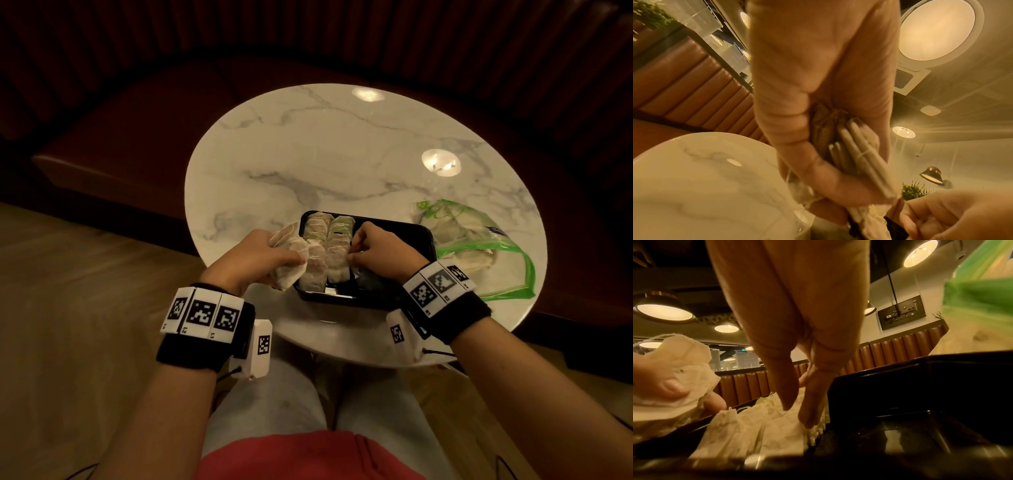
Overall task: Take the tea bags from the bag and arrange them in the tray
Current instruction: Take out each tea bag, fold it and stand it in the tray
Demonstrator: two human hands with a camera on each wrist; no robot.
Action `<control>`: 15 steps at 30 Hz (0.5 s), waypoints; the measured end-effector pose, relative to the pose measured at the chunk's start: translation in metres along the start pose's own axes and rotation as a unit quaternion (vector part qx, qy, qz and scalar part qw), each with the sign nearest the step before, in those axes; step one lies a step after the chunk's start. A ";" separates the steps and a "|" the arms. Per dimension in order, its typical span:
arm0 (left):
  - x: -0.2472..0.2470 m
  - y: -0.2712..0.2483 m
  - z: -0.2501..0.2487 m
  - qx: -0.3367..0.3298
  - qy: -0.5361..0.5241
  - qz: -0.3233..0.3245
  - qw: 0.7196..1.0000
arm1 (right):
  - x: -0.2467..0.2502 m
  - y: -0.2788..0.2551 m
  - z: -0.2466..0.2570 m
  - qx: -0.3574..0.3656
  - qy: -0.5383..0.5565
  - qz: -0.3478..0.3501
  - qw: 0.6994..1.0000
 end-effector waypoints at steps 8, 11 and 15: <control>0.000 0.001 0.001 -0.002 -0.015 0.003 1.000 | 0.002 -0.009 -0.001 -0.003 -0.117 0.114 0.987; 0.000 0.001 0.002 -0.003 -0.012 0.002 1.000 | -0.005 -0.011 0.003 -0.011 -0.181 0.163 0.970; 0.000 0.000 0.002 -0.004 -0.013 0.002 1.000 | -0.008 -0.010 0.007 0.013 -0.194 0.168 0.967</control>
Point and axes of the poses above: each hand's wrist, its own y-axis towards the middle knuckle, its own x-axis out of the back of the hand, z = x × y, the point moved 1 cm from there along y, towards the middle knuckle, and after that the axes turned 3 degrees about z, right-handed, at the moved point
